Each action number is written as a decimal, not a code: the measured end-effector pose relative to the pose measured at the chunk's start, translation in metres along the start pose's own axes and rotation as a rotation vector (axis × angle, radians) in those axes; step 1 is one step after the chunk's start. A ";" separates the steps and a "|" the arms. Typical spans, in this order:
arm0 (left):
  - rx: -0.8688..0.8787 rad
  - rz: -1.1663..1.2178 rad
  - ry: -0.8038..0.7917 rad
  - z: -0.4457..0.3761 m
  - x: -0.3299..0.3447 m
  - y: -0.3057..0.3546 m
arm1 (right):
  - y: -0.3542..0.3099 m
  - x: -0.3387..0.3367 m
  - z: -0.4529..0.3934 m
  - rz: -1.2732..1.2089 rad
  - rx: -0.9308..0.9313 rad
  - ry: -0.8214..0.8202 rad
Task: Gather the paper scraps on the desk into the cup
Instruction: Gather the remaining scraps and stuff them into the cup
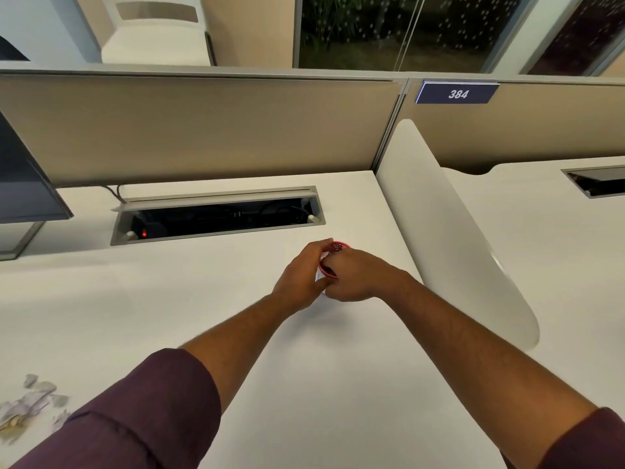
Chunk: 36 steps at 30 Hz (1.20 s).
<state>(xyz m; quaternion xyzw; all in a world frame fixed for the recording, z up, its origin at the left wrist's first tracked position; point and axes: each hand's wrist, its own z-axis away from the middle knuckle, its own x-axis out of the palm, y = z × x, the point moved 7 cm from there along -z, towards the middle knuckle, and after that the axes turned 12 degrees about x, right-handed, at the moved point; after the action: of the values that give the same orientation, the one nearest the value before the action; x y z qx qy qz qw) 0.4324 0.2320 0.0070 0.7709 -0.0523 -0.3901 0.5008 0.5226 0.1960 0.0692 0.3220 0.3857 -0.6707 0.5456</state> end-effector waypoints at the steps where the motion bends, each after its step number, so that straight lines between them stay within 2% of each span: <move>1: -0.002 0.010 0.005 0.000 0.000 0.000 | 0.003 -0.004 0.003 -0.033 -0.006 0.036; 7: -0.009 0.010 0.010 0.000 0.000 0.002 | 0.020 -0.027 0.016 -0.064 0.051 0.360; 9: -0.010 0.000 0.012 0.000 -0.001 0.003 | 0.012 -0.023 0.017 -0.090 -0.015 0.357; 11: -0.008 -0.012 0.003 0.000 -0.001 0.002 | 0.002 -0.008 0.013 0.013 -0.091 0.306; 14: -0.019 -0.025 0.001 -0.001 0.001 0.001 | 0.000 0.010 0.005 0.165 -0.100 0.239; 16: -0.034 -0.024 0.007 0.000 0.001 0.001 | 0.001 0.013 0.003 0.183 -0.083 0.228; 22: -0.060 0.001 0.002 -0.004 -0.002 0.006 | 0.006 -0.009 0.007 -0.239 -0.012 0.242; 29: -0.108 0.012 -0.114 0.005 -0.004 0.014 | 0.013 -0.023 0.028 -0.444 0.129 0.423; 33: -0.171 -0.110 -0.127 0.026 -0.017 0.013 | 0.017 -0.012 0.048 -0.565 0.240 0.585; 36: -0.183 -0.185 -0.110 0.063 -0.034 0.001 | 0.006 0.007 0.063 -0.644 0.227 0.659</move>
<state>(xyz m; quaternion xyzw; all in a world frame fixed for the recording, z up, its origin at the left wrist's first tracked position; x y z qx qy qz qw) 0.3680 0.2013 0.0146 0.7010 0.0273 -0.4793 0.5274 0.5259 0.1371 0.0937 0.4393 0.5428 -0.7057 0.1199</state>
